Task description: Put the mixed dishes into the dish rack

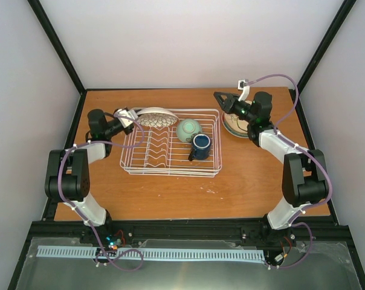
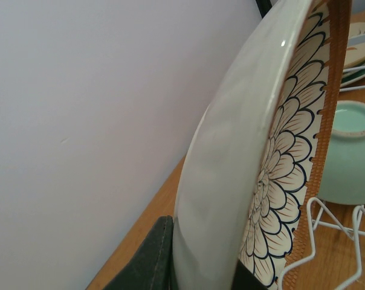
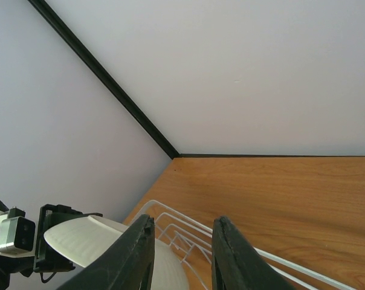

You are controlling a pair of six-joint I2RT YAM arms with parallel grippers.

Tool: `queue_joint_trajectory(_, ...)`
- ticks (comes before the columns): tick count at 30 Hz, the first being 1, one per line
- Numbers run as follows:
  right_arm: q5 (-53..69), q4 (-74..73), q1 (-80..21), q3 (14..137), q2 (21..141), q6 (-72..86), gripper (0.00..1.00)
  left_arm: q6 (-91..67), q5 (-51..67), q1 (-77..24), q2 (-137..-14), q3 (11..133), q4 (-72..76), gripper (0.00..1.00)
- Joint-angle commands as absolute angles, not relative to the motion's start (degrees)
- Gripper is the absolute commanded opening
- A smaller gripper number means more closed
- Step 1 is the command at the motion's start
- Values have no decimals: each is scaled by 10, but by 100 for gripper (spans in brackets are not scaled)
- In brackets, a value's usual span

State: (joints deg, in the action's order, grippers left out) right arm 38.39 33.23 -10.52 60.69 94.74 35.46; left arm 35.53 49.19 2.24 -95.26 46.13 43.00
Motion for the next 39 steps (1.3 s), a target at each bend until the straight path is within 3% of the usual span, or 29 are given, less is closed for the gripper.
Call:
queue_joint_trajectory(1,385,349,-104,610,956,357,25,381,495,22,-945,470,457,1)
queue_joint_trajectory(8,386,353,-104,610,962,361,25,393,490,16,-970,477,421,3)
queue_joint_trajectory(20,386,359,-104,611,969,363,25,406,466,11,-977,506,362,23)
queue_joint_trajectory(39,343,329,-100,606,973,340,25,304,442,11,-923,529,400,41)
